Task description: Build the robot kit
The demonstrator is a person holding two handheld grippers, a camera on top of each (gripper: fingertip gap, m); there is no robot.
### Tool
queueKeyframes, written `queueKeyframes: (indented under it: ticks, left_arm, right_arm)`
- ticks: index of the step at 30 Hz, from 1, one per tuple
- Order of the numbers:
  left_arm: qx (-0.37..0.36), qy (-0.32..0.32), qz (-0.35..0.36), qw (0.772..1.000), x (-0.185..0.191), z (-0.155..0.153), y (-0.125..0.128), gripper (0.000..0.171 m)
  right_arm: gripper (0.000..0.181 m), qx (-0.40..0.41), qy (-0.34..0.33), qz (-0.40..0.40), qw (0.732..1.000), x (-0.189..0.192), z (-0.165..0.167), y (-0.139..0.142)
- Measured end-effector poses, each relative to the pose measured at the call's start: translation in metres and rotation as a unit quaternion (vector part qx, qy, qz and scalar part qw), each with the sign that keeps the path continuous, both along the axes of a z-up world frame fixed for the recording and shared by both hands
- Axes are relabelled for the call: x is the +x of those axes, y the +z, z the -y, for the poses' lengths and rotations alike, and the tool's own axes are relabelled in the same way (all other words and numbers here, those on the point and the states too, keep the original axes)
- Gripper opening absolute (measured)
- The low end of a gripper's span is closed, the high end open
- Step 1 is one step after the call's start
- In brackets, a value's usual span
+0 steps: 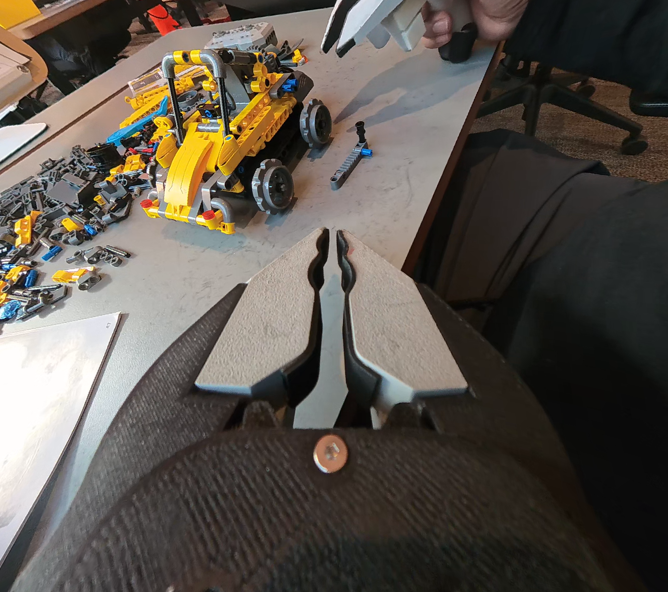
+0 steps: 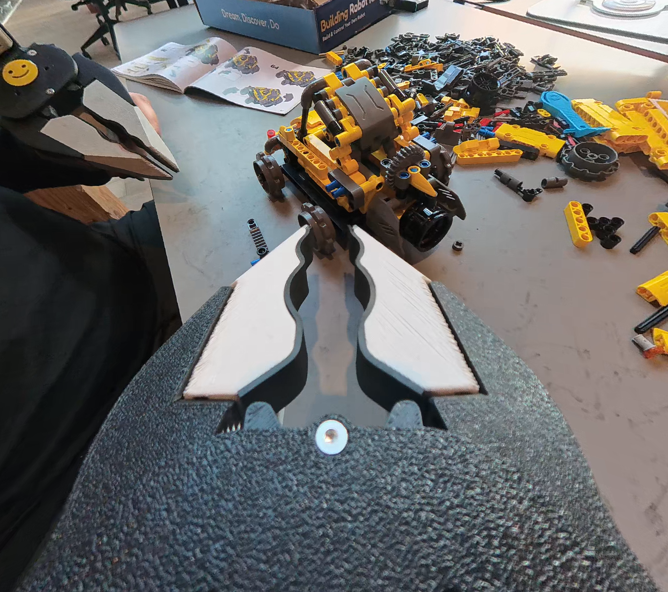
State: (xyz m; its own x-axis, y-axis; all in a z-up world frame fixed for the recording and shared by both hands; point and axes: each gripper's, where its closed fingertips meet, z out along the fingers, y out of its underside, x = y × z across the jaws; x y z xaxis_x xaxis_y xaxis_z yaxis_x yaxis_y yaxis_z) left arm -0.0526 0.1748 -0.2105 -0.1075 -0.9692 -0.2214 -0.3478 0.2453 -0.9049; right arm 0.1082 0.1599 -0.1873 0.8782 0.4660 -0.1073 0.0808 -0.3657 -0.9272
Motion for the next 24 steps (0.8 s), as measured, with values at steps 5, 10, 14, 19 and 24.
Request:
queueKeyframes:
  ticks: [5,10,14,19,24]
  left_arm:
    - [0.002,-0.001,-0.001,1.000,0.000,0.001,0.000,0.001]
    - [0.004,0.000,0.002,1.000,0.000,0.000,0.000,0.001]
    - [0.005,0.000,0.002,1.000,0.000,0.000,0.000,0.001]
    - [0.006,0.000,0.002,1.000,0.000,0.000,0.000,0.000]
    - [0.005,0.000,0.005,1.000,0.000,0.000,0.001,0.000]
  right_arm:
    - [0.019,0.009,-0.003,-0.015,1.000,0.002,-0.001,0.004]
    - [0.019,0.021,-0.014,-0.033,0.999,0.007,-0.002,0.010]
    - [0.019,0.027,-0.015,-0.036,0.999,0.008,-0.001,0.012]
    - [0.019,0.023,-0.015,-0.030,0.999,0.007,-0.002,0.010]
    - [0.020,0.024,-0.013,-0.031,0.999,0.007,-0.002,0.011]
